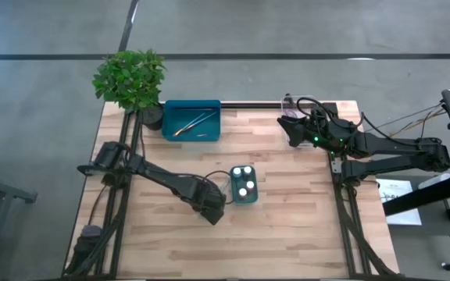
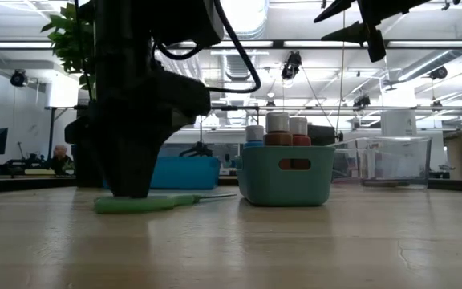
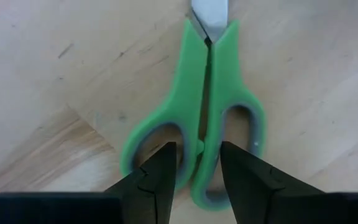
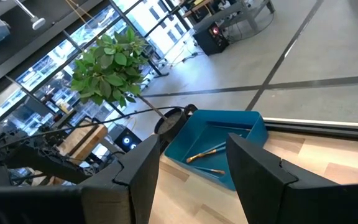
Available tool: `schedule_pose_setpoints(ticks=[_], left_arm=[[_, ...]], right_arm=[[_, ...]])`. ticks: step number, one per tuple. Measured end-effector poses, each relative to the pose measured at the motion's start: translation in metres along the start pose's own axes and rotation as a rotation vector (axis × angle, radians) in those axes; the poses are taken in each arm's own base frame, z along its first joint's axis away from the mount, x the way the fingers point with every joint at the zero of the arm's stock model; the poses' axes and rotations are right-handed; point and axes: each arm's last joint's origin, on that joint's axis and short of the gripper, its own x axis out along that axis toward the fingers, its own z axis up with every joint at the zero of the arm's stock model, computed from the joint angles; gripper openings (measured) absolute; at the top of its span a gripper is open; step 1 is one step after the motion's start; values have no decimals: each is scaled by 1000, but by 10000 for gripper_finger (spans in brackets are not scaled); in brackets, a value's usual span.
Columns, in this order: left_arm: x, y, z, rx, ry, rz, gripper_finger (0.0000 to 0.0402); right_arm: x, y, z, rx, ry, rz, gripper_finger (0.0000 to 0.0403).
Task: Pick & Place Paint Supplies
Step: Put the green scissors into the transparent bin
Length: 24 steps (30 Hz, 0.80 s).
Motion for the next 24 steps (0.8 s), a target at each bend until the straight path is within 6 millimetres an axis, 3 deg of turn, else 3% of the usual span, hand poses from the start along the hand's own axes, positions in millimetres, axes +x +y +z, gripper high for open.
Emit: schedule_pose_setpoints(ticks=[11,20,24], left_arm=[[13,1,-5,27,29,72,132],[13,1,-5,18,26,82,76],[12,1,-5,9,25,80,75]], right_arm=[[0,0,0,-1,0,-1,183],[0,0,0,-8,0,-1,183],[0,0,0,-8,0,0,183]])
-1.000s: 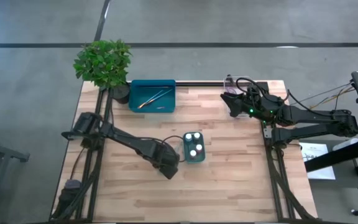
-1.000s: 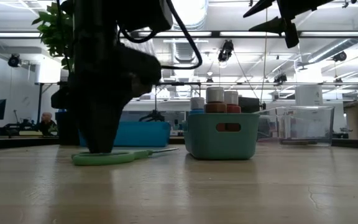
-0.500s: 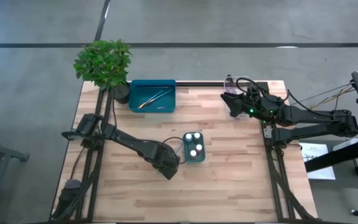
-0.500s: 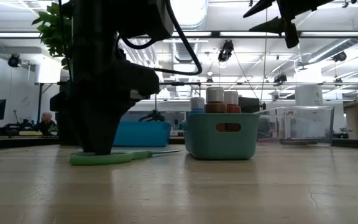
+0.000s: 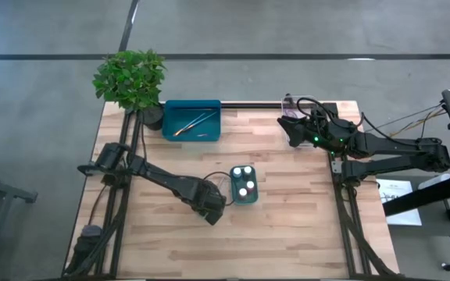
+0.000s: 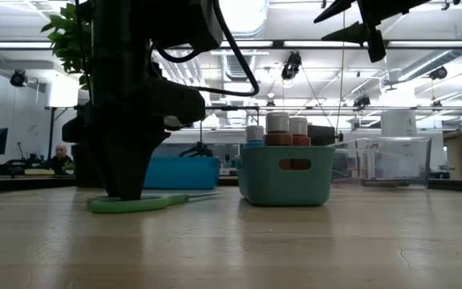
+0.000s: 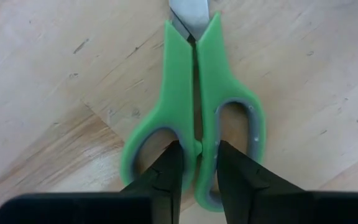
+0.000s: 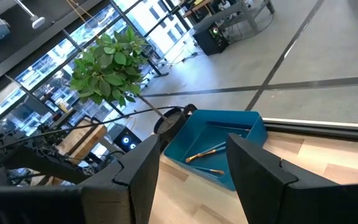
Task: Pick & Place Paint Supplies
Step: Put the green scissors into the transparent bin
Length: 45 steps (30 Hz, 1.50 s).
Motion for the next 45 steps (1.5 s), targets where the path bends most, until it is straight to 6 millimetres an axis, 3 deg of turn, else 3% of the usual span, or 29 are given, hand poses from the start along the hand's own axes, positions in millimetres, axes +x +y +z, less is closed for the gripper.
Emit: schedule_pose_setpoints(ticks=[21,31,45], left_arm=[[-25,6,-4,-58,-66,-23,74],[-53,7,-9,-84,-150,-91,74],[-100,17,-10,-95,-427,-162,74]], right_arm=[[0,0,0,0,0,0,183],[0,0,0,27,1,-1,183],[1,5,-3,63,64,81,183]])
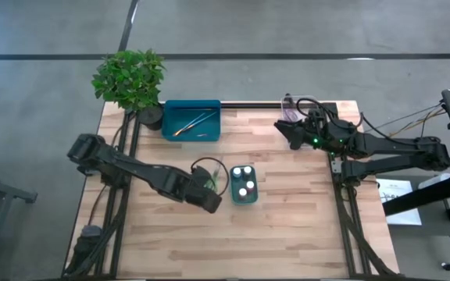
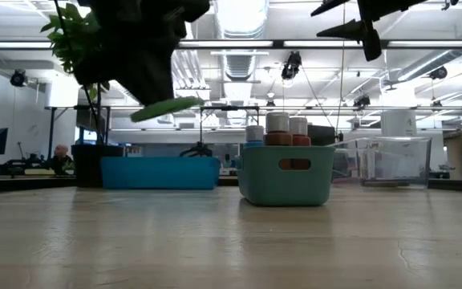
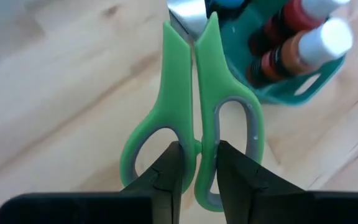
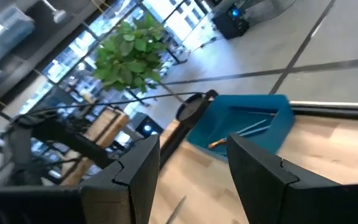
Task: Pick & Place Paint Supplies
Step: Put the green scissors into the transparent bin
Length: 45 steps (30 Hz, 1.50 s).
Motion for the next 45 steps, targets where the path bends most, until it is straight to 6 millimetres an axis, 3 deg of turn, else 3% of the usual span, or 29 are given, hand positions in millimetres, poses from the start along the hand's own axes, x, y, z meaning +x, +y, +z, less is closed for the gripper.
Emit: schedule_pose_setpoints(ticks=[6,18,27,39,45], left_arm=[[-4,1,8,4,-75,-6,74],[-7,1,13,7,-114,-25,73],[-11,2,16,18,-124,-38,73],[-14,2,17,44,-127,-45,73],[-17,4,18,35,-127,-44,73]], right_arm=[[12,9,-11,90,35,65,183],[58,8,-66,245,200,26,183],[81,8,-89,325,250,61,183],[137,45,-100,178,396,-17,183],[150,56,-100,96,454,-90,183]])
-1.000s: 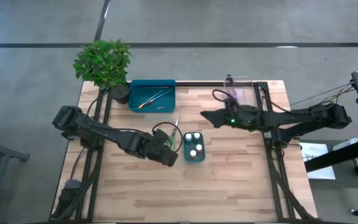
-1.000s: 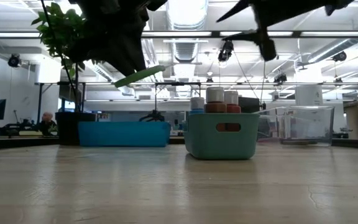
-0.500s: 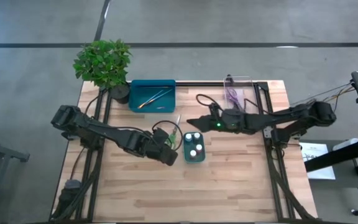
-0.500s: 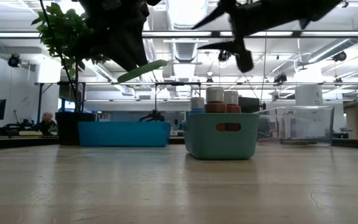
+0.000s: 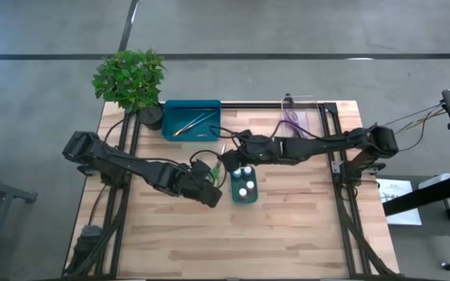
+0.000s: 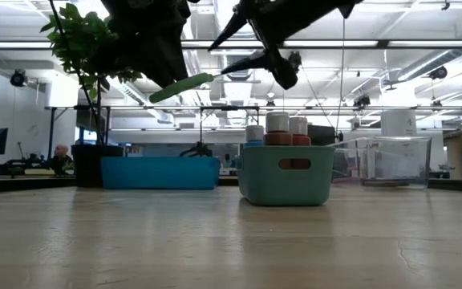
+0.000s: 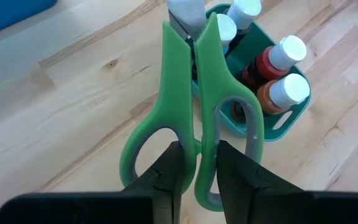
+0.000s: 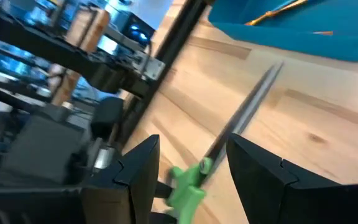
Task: Pick & Place Paint Supplies
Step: Put the green scissors into the transparent bin
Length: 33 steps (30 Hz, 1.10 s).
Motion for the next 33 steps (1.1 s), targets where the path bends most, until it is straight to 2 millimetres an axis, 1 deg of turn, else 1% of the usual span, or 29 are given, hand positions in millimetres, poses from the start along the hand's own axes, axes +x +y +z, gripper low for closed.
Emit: schedule_pose_setpoints(ticks=[2,6,11,15,17,22,26,33], left_arm=[[0,1,0,2,4,8,73],[0,2,-1,7,8,17,73],[-1,1,0,2,2,4,73],[-2,-1,2,-3,-10,-21,73],[-2,-2,2,-4,-12,-26,72],[-2,-3,2,-8,-17,-37,72],[-2,-4,3,4,-23,-48,72],[-2,-5,3,5,-27,-56,71]], right_arm=[[0,5,3,-18,-2,3,183],[-9,8,6,-24,-11,14,183],[-17,-6,0,18,-1,-21,183],[-14,-20,-9,61,10,-39,183],[-13,-23,-10,79,-7,-10,183],[-11,-27,-5,110,-51,21,183],[-9,-27,-1,99,-51,24,183],[5,-24,-1,81,-20,22,183]])
